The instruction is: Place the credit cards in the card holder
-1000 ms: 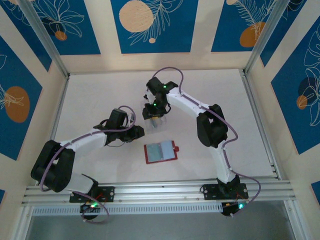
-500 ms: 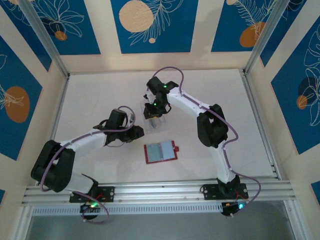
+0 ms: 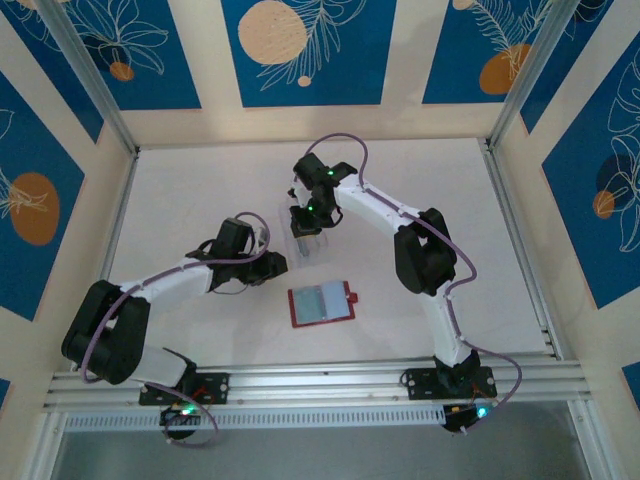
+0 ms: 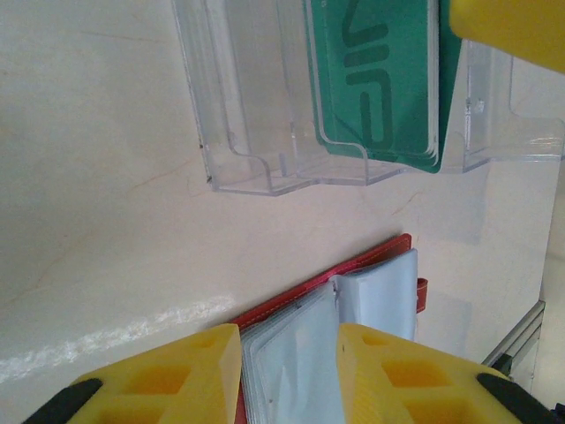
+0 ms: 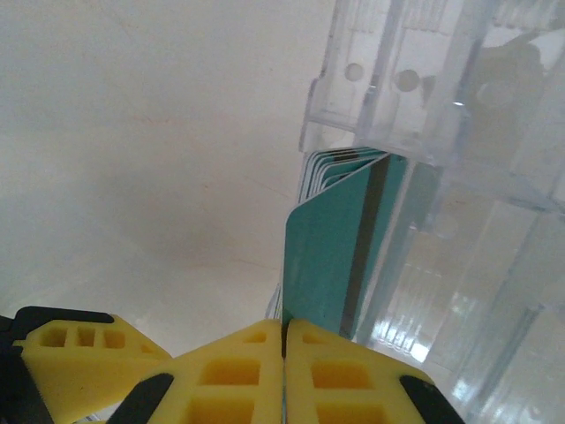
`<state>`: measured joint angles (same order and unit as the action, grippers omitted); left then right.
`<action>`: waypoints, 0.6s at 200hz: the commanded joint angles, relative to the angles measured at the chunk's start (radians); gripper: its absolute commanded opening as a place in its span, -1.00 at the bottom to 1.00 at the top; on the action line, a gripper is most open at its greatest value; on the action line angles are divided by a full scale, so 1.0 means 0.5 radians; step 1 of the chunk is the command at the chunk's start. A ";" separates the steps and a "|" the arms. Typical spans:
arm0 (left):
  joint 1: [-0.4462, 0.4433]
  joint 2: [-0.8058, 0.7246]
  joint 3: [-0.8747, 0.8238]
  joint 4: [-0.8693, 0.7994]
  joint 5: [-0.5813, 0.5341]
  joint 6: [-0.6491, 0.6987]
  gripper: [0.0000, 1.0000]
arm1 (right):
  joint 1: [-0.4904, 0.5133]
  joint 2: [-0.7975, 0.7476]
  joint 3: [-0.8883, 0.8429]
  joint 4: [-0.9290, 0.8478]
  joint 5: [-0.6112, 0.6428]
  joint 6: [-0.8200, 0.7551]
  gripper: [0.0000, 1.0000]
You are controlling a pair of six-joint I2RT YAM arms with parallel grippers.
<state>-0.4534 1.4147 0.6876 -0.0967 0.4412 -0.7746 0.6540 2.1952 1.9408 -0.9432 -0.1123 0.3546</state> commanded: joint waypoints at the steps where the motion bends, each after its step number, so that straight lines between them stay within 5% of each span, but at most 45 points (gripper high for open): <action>1: 0.033 -0.015 -0.025 -0.008 0.028 0.055 -0.33 | -0.005 -0.103 0.027 -0.072 -0.012 -0.020 -0.84; 120: 0.047 0.009 -0.038 -0.003 0.030 0.067 -0.33 | -0.053 -0.216 0.019 -0.116 0.054 0.003 -1.00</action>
<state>-0.4469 1.4147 0.6804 -0.0940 0.4416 -0.7734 0.6342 2.1548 1.9408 -0.9829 -0.0780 0.3553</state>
